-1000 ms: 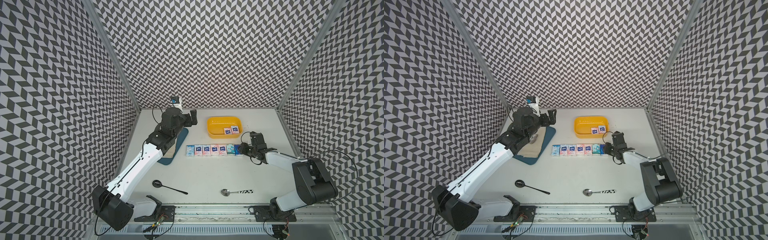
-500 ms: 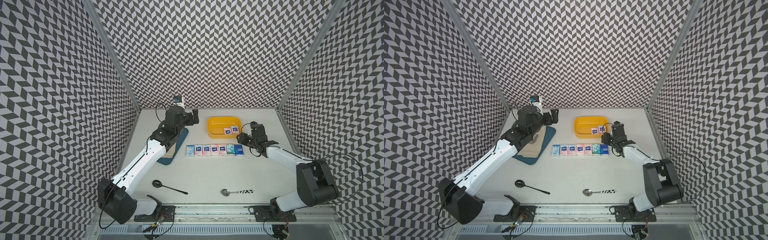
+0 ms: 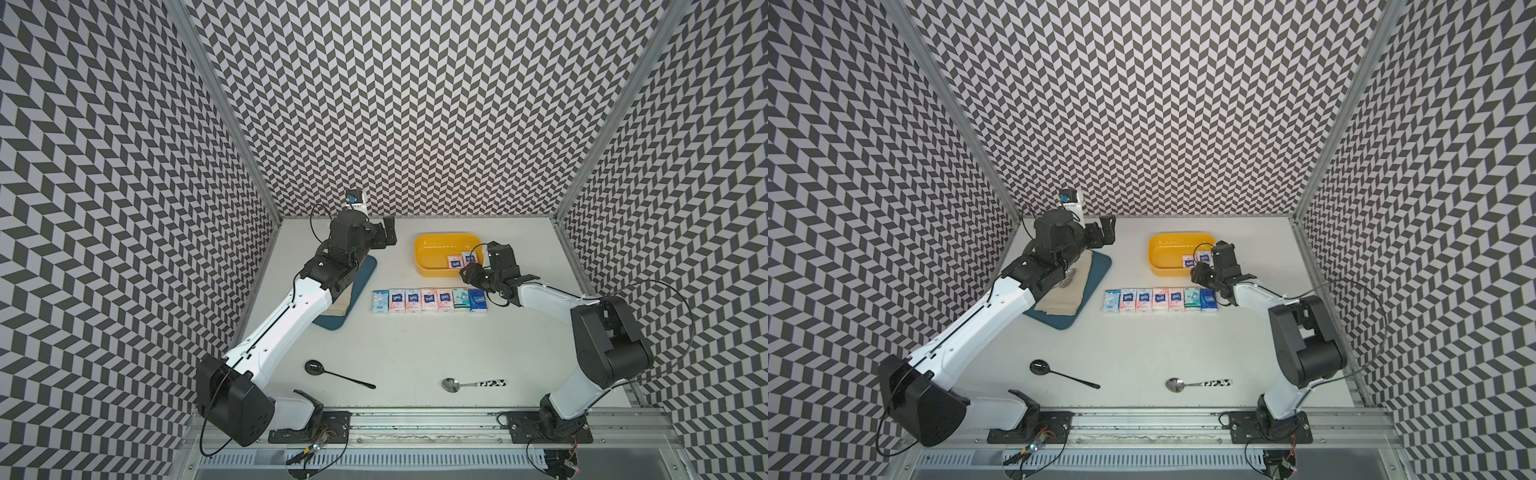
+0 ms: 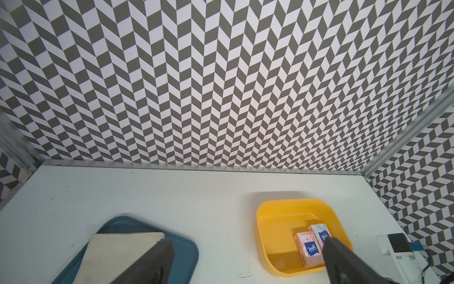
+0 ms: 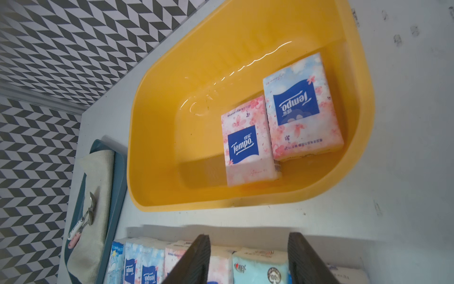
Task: Take the pocket tissues out of the storage box
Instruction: Adjust the storage box at the center of the board.
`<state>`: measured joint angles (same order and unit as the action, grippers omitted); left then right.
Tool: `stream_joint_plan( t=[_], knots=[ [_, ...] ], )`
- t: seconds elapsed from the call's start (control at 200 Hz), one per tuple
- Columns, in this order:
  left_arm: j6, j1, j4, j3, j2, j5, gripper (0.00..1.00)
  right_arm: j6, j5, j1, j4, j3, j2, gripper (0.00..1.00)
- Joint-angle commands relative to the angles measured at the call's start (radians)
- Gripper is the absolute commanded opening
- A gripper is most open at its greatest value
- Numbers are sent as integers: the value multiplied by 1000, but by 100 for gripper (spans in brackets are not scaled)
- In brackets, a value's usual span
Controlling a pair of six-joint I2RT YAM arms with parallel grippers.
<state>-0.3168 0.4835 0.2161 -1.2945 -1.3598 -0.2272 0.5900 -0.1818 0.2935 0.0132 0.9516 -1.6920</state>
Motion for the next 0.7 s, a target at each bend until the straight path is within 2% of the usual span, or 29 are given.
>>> stream_joint_plan(
  t=[0.0,0.25,0.591,0.691],
  knots=[
    [14,-9,-32,-13,-2,-1,99,29,-12,3,-58,53,-41,55],
    [4,-23,-37,-6,10,14,99,69,-36,-12,-71,164,-156,55],
    [7,-33,-31,-11,-2,26,99,93,-63,-70,-26,360,-312,44],
    [10,-38,-30,-15,-4,25,99,85,-71,-96,-3,416,-346,37]
  ],
)
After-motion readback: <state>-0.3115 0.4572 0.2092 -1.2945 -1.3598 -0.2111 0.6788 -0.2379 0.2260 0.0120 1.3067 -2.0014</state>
